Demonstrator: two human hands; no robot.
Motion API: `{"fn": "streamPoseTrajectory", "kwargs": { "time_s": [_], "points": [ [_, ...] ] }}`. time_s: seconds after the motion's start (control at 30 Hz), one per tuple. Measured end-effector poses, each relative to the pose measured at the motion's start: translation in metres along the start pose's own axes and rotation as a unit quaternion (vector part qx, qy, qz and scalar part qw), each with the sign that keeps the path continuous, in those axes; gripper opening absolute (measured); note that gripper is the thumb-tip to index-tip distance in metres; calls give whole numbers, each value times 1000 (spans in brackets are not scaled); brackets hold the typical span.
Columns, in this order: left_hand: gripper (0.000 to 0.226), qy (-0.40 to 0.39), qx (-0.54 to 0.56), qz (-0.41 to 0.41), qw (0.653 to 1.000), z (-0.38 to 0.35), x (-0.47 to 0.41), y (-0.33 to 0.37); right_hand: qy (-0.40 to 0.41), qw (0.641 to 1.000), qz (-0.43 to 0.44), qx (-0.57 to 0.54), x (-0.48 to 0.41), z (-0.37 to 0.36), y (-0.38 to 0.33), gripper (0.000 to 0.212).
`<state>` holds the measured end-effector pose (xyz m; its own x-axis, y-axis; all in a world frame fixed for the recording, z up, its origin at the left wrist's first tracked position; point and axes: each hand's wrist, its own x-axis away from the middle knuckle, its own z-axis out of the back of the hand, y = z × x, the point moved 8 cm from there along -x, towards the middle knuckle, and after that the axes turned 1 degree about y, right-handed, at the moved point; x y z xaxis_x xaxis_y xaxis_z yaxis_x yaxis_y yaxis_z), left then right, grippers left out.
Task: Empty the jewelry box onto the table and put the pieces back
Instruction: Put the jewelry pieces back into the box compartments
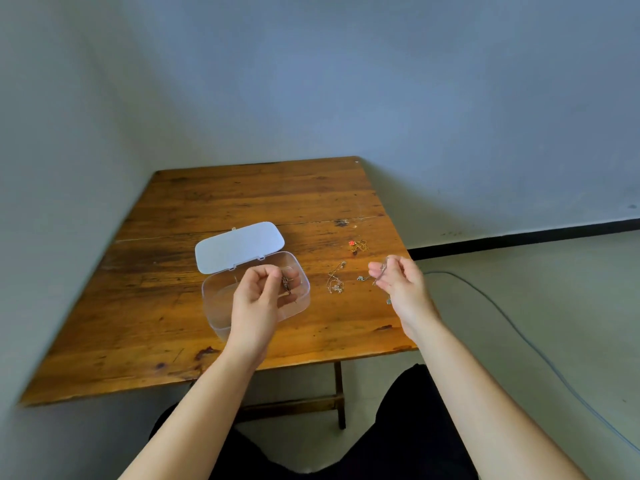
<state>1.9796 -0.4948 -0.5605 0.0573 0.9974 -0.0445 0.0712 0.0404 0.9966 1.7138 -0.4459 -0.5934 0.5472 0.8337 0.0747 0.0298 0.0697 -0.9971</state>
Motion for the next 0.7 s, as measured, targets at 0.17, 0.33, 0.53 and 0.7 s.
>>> {"fn": "streamPoseTrajectory", "kwargs": {
  "time_s": [0.17,0.33,0.53,0.7],
  "points": [
    [22,50,26,5,998,44,-28,35,-49,967,-57,-242,-10,-61,-47,15],
    [19,85,42,2,996,72,-51,50,-116,938,-79,-318,-17,-123,-84,13],
    [19,110,25,53,992,89,-62,25,-148,946,-89,-275,-17,-173,-88,13],
    [23,115,-17,109,987,102,-66,-7,-137,955,-103,-242,-18,-181,-74,13]
  ]
}}
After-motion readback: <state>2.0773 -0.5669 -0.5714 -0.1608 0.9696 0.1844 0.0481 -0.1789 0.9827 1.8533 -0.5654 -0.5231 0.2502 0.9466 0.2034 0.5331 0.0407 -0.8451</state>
